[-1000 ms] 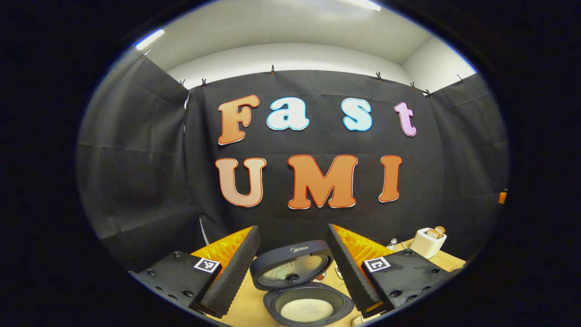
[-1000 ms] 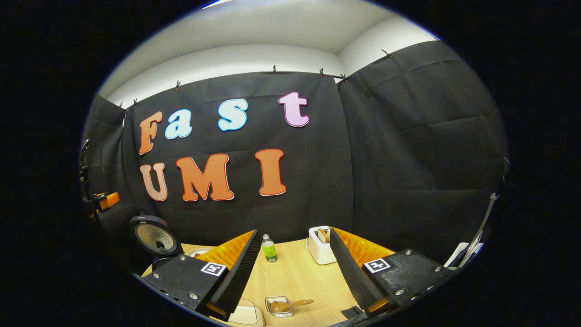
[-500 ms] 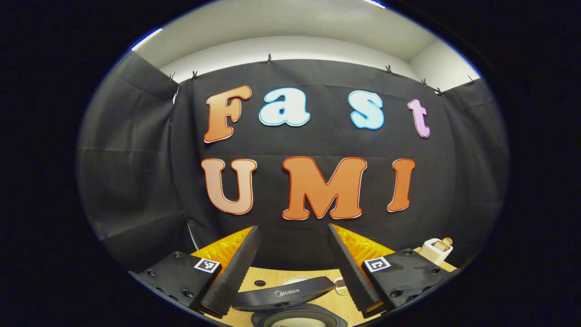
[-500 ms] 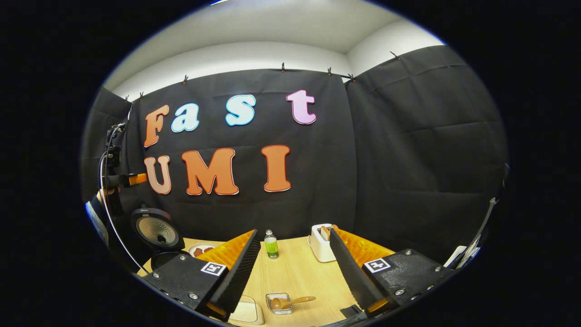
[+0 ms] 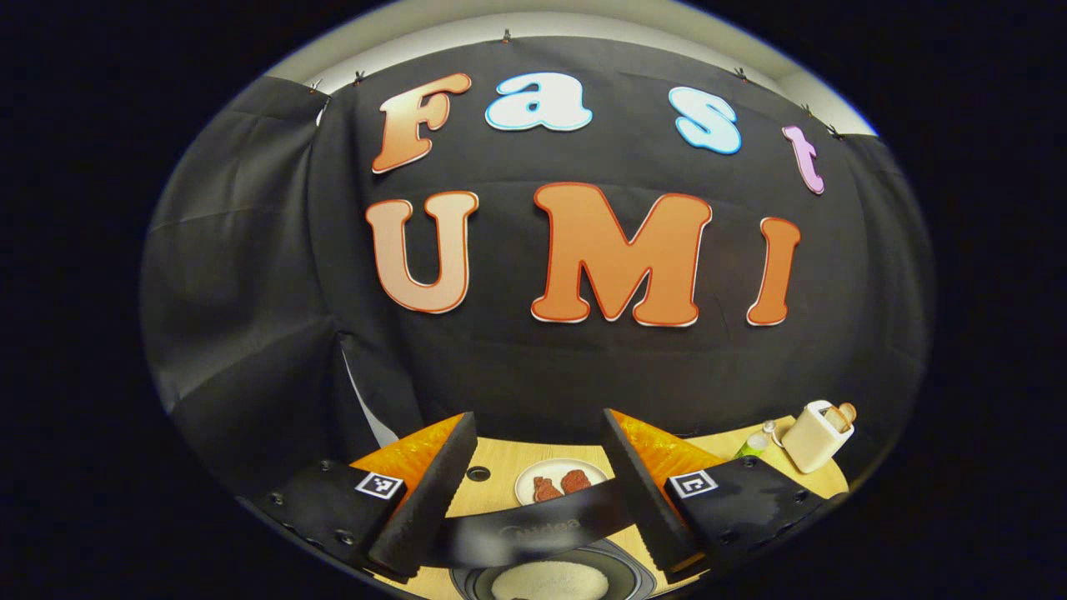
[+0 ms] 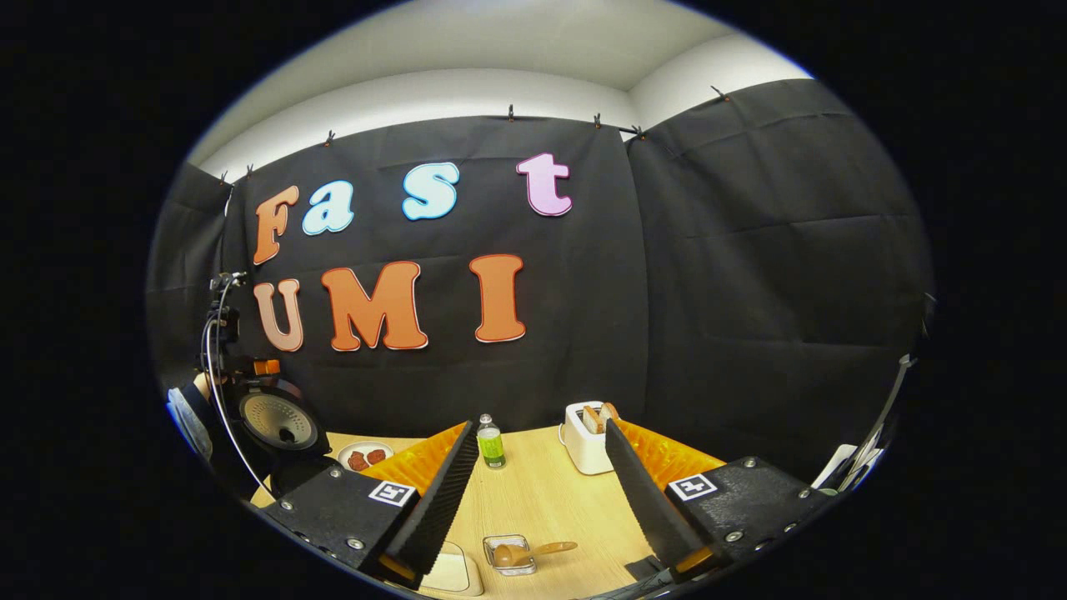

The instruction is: Close the left gripper, press the button to open the rice cooker; take a wooden spoon from the chopstick holder with the right hand, scoop a spoonful of rice and pour it into the rice cooker, then put the wooden spoon back into the chopstick holder.

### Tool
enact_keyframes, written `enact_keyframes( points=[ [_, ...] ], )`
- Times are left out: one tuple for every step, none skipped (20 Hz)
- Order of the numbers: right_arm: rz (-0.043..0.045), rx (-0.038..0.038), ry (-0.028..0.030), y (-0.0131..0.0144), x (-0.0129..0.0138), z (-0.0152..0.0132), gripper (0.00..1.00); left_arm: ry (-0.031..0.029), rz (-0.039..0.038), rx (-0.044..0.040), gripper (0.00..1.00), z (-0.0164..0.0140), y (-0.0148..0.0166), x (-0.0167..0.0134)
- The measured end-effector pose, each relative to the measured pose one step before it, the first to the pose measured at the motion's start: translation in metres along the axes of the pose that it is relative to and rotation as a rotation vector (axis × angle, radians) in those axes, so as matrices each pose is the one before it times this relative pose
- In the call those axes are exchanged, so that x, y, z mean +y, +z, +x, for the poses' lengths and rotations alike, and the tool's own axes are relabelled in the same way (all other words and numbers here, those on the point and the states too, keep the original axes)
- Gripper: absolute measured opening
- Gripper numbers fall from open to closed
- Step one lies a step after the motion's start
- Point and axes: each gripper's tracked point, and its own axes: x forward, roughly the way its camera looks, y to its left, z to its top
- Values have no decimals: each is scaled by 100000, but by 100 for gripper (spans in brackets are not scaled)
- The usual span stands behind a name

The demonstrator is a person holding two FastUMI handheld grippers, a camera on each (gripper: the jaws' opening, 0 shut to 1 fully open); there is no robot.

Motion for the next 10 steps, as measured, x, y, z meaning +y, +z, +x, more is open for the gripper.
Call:
enact_keyframes(
  points=[
    [-65, 34, 139, -32, 63, 49, 95, -312, 110, 754, 98, -269, -501, 16],
    [-95, -116, 126, 31, -21, 225, 95, -344, -646, -2678, 100, -123, 534, -52],
    [46, -411, 282, 226, 80, 32, 95, 149, -389, 1255, 97, -26, -468, -3],
    [268, -496, 433, 176, 91, -20, 95, -694, -704, 239, 99, -336, -16, -216],
    [251, -334, 505, 86, 131, -35, 95, -859, 55, -376, 100, -367, -316, -281],
    [145, -189, 430, -51, 100, 52, 95, -665, 965, 160, 100, -423, -276, -216],
    [149, 148, 439, -4, -9, 18, 95, -518, 1036, -509, 99, -588, -248, -308],
    [277, 395, 543, -117, 41, 64, 95, -342, 1339, 49, 99, -542, -339, -326],
    [325, 225, 521, -75, 123, -69, 95, -419, 779, -355, 100, -721, -381, -361],
    [194, 78, 560, -5, 55, 31, 95, -399, -50, -104, 98, -618, -498, -350]
  ],
)
